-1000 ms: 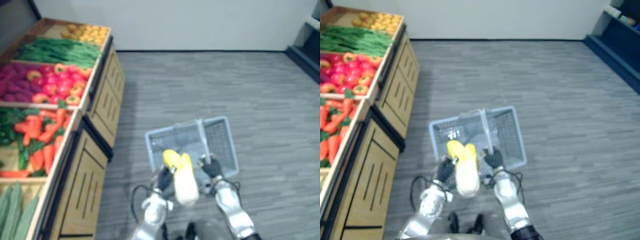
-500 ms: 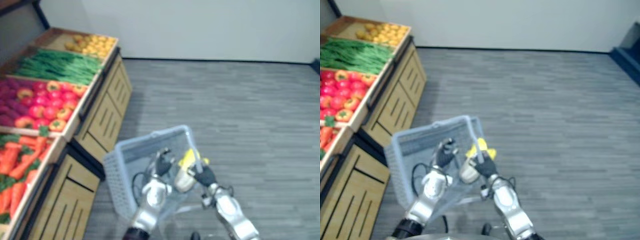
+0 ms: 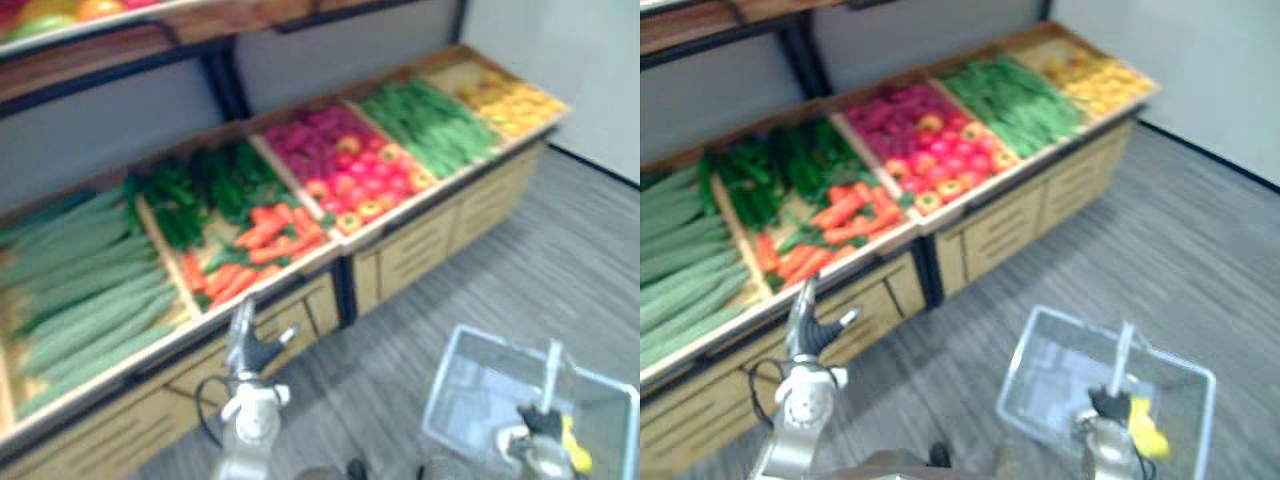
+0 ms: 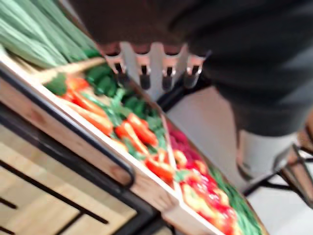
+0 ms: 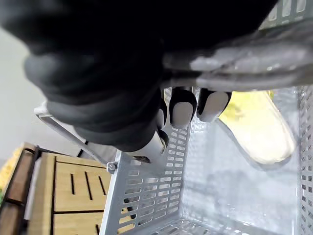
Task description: Pick vegetable in the basket
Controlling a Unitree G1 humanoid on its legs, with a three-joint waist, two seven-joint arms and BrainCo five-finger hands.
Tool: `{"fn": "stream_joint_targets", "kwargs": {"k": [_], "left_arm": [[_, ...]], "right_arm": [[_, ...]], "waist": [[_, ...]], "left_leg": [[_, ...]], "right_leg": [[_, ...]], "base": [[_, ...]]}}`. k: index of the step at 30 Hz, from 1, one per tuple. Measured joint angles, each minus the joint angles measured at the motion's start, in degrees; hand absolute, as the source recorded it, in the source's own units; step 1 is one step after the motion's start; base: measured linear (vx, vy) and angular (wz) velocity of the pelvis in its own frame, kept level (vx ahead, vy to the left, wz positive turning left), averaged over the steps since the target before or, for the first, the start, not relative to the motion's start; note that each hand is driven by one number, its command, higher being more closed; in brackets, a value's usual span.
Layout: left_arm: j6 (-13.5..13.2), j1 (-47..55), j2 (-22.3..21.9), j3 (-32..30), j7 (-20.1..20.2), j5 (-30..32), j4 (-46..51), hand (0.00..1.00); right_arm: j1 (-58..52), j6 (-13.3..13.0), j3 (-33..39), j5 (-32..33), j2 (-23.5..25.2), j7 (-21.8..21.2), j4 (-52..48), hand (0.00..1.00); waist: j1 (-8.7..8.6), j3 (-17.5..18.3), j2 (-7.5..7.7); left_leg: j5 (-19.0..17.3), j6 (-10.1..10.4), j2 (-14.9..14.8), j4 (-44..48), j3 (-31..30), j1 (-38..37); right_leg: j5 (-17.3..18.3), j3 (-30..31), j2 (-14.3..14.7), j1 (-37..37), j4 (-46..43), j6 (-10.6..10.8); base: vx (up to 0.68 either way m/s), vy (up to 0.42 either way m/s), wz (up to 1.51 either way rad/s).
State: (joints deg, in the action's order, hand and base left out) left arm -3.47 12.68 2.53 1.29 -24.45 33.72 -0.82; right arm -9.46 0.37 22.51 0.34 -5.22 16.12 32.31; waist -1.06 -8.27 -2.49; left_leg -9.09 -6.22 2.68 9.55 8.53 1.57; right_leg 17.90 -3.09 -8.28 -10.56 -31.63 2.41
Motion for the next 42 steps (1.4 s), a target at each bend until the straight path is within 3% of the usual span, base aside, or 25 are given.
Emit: {"fn": "stream_joint_targets", "kwargs": {"k": [3, 4, 5, 6, 7, 8, 9, 10, 11, 12, 13, 15, 19, 21, 23, 26, 39, 40, 42], "left_arm": [[-0.4, -0.5, 0.6, -0.7, 0.0, -1.6, 0.0, 0.0], [-0.5, -0.9, 1.3, -1.3, 0.0, -1.6, 0.0, 0.0], [-0.7, -1.6, 1.8, -2.0, 0.0, -1.6, -0.4, 0.0], [-0.7, -1.9, 1.5, -2.0, 0.1, -1.6, -1.2, 0.0], [-1.0, -3.4, 1.2, -1.8, 0.2, -1.6, -1.6, 0.0], [-1.0, -4.8, 0.9, -1.8, 0.1, -1.6, -2.1, 0.0], [-1.0, -7.8, 0.3, -2.0, -0.1, -1.7, -3.0, 0.0], [-0.9, -9.0, 0.1, -2.0, -0.3, -1.8, -3.3, 0.0], [-0.9, -11.1, 0.1, -1.9, -0.8, -2.1, -3.7, 0.0], [-0.9, -12.2, 0.1, -1.8, -1.2, -2.1, -4.1, 0.0], [-0.9, -14.6, 0.2, -1.8, -1.8, -2.1, -6.1, 0.0], [-0.1, -17.4, 1.8, -1.5, -2.2, -1.9, -10.3, 0.0], [1.6, -23.6, 8.0, 0.7, -2.2, -0.8, -14.7, 0.0], [1.8, -30.3, 11.8, 1.2, -2.2, 1.4, -16.6, 0.0], [2.2, -34.7, 13.7, 1.2, -2.2, 1.4, -17.1, 0.0], [2.6, -40.7, 15.6, 1.7, -2.3, 1.4, -19.7, 0.0], [4.2, -56.9, 18.4, 5.8, -2.0, 5.2, -30.0, 0.0], [4.3, -58.5, 19.5, 5.8, -1.8, 5.2, -32.0, 1.0], [5.1, -61.4, 21.6, 5.7, -1.5, 5.2, -34.7, 1.0]], "right_arm": [[-2.1, -0.4, 6.0, 3.1, 1.5, 2.0, 2.6, 1.0], [-3.9, -0.8, 6.3, 4.0, 2.3, 2.1, 2.7, 1.0], [-5.7, -1.3, 6.3, 4.9, 3.5, 2.1, 3.4, 1.0], [-5.9, -1.3, 6.7, 5.3, 3.4, 2.1, 4.1, 1.0], [-6.7, -1.6, 6.8, 6.6, 3.5, 2.1, 4.4, 1.0], [-7.3, -1.6, 6.8, 6.7, 3.5, 2.1, 4.4, 1.0], [-7.5, -1.6, 6.3, 6.8, 3.5, 2.0, 4.3, 1.0], [-7.4, -1.7, 6.2, 6.9, 3.6, 2.0, 4.3, 1.0], [-6.6, -2.4, 5.3, 7.0, 3.6, 1.7, 3.8, 1.0], [-6.4, -2.8, 4.7, 7.0, 3.4, 1.6, 3.6, 1.0], [-6.0, -3.7, 4.1, 6.9, 3.2, 1.2, 3.9, 1.0], [-5.1, -3.6, 4.1, 6.8, 3.7, 0.6, 5.0, 1.0], [-4.5, -4.2, 4.0, 6.5, 6.5, -0.2, 4.7, 1.0], [-1.7, -4.4, 3.5, 6.5, 6.4, 0.0, 3.7, 1.0], [-0.2, -4.4, 1.8, 6.5, 6.2, 0.8, 2.0, 1.0], [0.7, -4.4, -0.6, 6.5, 6.3, 2.4, -0.7, 1.0], [2.1, -6.3, -7.9, 6.5, 5.8, 3.7, -11.8, 1.0], [3.0, -6.7, -7.9, 6.5, 5.7, 3.7, -12.1, 1.0], [5.2, -6.9, -8.0, 6.5, 5.3, 3.7, -12.7, 1.0]], "waist": [[-0.25, 0.2, 0.71], [-0.22, 0.4, 1.85], [-0.12, 0.6, 3.56], [-0.19, 0.8, 2.56], [-0.96, 1.3, 0.34], [-1.26, 1.0, -0.37], [-1.52, 0.9, -1.08], [-1.57, 0.9, -1.05], [-1.18, 1.1, -0.68], [-1.16, 1.1, -0.59], [-1.15, 1.1, -0.59], [-1.26, 1.1, 0.04], [-2.21, -0.1, 2.51], [-2.32, -1.9, 3.57], [-3.34, -3.9, 3.43], [-3.56, -5.6, 2.93], [-3.33, -14.9, 2.71], [-3.33, -15.4, 2.95], [-3.27, -16.6, 2.79]], "left_leg": [[0.6, 3.3, -0.4, -1.5, -9.9, -1.8], [-0.5, 4.7, -0.1, -0.8, -11.7, -1.7], [-3.1, 6.3, -0.4, 1.5, -13.3, -1.9], [-3.9, 6.9, -2.6, 3.0, -11.2, -1.6], [-4.4, 7.4, -8.9, 8.6, -4.0, 0.0], [-4.1, 7.9, -11.2, 11.1, -1.0, 0.9], [-3.6, 8.0, -16.0, 16.0, 5.4, 2.3], [-3.5, 8.0, -18.1, 17.8, 8.8, 2.4], [-3.5, 8.0, -21.3, 18.4, 16.0, 2.0], [-3.4, 8.0, -21.7, 17.1, 17.8, 1.9], [-1.0, 8.0, -21.1, 11.1, 19.9, 0.9], [4.2, 12.9, -19.1, 2.0, 21.4, -1.2], [8.6, 12.6, -15.2, -6.5, 24.3, -1.8], [9.3, 12.3, -14.5, -7.8, 27.1, 0.6], [9.5, 12.1, -14.1, -8.6, 28.4, 1.5], [9.5, 12.1, -14.2, -8.5, 30.6, 3.2], [9.5, 12.1, -15.5, -6.9, 35.2, 6.7], [9.5, 12.1, -15.7, -6.2, 35.4, 8.2], [9.6, 12.0, -16.3, -5.4, 36.6, 10.6]], "right_leg": [[-2.9, 10.9, 1.4, -1.7, 12.5, 2.9], [-5.1, 11.8, 0.6, -0.8, 15.1, 2.7], [-10.9, 10.2, -0.2, 0.3, 14.1, 5.1], [-10.3, 7.4, 0.2, 1.0, 13.5, 4.5], [-9.6, 2.2, 1.3, 3.9, 14.6, 3.3], [-9.6, 0.3, 1.8, 5.5, 15.4, 3.2], [-9.4, -3.1, 2.7, 8.3, 17.0, 2.8], [-9.3, -4.2, 2.9, 9.2, 17.4, 2.7], [-9.2, -6.0, 3.2, 10.0, 18.5, 2.4], [-9.2, -6.4, 3.2, 9.7, 18.7, 2.3], [-9.0, -6.6, 3.2, 9.0, 18.9, 2.0], [-9.0, -6.1, 3.0, 7.8, 19.1, 2.1], [-10.7, -4.3, 1.7, 3.8, 19.4, 2.6], [-12.2, -2.2, 1.7, -0.5, 19.8, 2.7], [-13.5, -1.0, 1.7, -1.8, 20.9, 2.9], [-14.9, 0.6, 1.9, -4.1, 22.1, 3.0], [-17.6, 2.4, 2.8, -8.7, 22.3, 2.6], [-17.8, 2.7, 2.8, -10.5, 21.6, 2.6], [-19.3, 3.2, 3.3, -13.1, 21.6, 2.5]], "base": [[0.27, -0.393, 1.78], [0.23, -0.495, 1.59], [0.22, -0.507, 1.36], [0.25, -0.485, 1.63], [0.22, -0.442, 1.32], [0.23, -0.472, 1.68], [0.14, -0.36, 1.12], [0.07, -0.254, 1.03], [0.02, -0.161, 0.49], [0.01, -0.114, 0.42], [0.04, -0.012, 0.18], [0.06, 0.053, 0.01], [0.05, 0.052, -0.17], [0.0, 0.052, -0.46], [0.01, 0.047, -0.34], [0.03, 0.038, -0.29], [0.01, -0.004, -0.1], [-0.03, -0.031, -0.04], [-0.03, -0.035, -0.12]]}}
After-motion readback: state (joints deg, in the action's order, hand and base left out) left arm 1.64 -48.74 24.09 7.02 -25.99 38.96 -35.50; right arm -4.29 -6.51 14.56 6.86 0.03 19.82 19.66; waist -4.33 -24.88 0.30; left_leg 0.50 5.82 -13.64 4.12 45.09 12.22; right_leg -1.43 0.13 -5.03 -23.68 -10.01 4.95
